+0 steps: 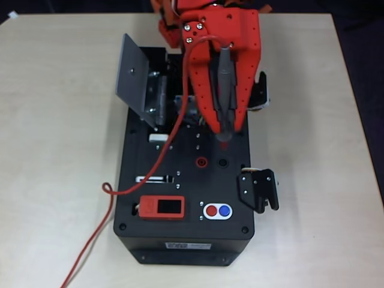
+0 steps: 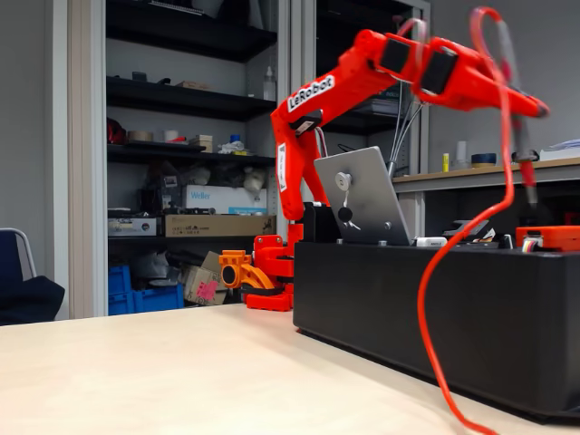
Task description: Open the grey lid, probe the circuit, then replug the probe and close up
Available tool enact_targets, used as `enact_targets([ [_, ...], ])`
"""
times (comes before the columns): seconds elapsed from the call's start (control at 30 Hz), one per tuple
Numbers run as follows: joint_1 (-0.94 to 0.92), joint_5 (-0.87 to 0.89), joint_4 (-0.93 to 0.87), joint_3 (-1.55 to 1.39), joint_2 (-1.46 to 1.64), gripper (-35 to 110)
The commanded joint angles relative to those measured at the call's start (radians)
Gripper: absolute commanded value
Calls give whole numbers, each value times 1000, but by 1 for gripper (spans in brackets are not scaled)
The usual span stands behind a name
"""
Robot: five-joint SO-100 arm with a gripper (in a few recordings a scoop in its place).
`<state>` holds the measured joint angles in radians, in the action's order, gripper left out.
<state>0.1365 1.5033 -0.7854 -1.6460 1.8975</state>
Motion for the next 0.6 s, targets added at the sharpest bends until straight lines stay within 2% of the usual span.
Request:
enact_targets([
  [0.0, 28, 28, 21, 44, 2, 0],
  [0.57, 41, 29, 77, -28, -28, 0],
])
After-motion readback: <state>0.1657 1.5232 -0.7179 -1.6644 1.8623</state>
